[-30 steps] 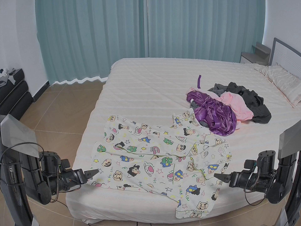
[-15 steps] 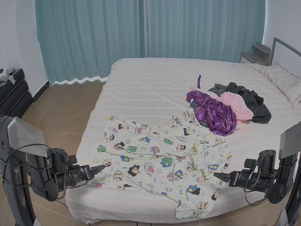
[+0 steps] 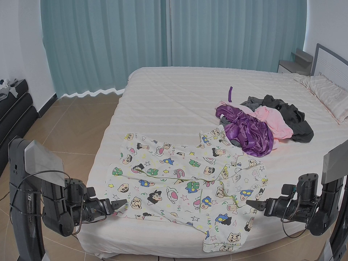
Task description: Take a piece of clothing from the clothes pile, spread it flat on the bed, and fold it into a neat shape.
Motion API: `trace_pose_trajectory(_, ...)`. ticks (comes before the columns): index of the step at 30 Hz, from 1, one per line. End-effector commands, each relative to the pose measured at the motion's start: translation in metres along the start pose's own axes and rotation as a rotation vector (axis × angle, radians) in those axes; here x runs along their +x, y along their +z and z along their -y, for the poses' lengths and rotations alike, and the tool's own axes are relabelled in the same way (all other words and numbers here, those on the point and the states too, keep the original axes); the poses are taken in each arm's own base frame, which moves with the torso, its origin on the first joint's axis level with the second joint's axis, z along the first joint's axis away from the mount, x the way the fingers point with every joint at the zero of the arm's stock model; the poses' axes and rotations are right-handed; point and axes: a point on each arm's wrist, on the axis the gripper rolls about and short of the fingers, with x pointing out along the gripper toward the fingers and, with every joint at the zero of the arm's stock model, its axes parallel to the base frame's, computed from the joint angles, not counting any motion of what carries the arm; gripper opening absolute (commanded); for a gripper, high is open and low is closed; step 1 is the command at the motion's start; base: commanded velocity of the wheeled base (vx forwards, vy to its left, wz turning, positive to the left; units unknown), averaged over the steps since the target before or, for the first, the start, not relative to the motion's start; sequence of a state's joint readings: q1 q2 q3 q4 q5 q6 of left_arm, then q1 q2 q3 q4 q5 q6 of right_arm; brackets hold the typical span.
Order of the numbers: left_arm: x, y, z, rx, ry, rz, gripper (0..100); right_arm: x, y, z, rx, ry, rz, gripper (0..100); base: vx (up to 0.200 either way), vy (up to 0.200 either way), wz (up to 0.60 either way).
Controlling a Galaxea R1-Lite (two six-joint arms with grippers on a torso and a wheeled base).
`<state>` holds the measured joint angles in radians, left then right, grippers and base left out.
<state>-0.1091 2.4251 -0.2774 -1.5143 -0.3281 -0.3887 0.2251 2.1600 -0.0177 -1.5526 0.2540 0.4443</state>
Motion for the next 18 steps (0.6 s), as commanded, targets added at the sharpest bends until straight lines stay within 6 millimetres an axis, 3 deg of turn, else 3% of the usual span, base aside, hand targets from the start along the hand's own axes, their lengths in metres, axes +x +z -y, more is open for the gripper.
trace_pose_trajectory(1,0.002,-0.010,-0.003,-0.009,0.012,-0.039,0,-0.002,-0.005,-0.001,0.015,-0.001,-0.025,100,0.000,0.000,0.00)
trace_pose_trajectory(10,-0.006,-0.015,-0.008,0.008,0.042,-0.062,0,-0.001,-0.006,-0.001,0.015,-0.002,-0.029,100,0.000,0.000,0.00)
trace_pose_trajectory(18,-0.028,-0.022,-0.017,0.033,0.092,-0.099,0,0.003,-0.012,-0.002,0.012,0.001,-0.063,100,0.000,0.000,0.00)
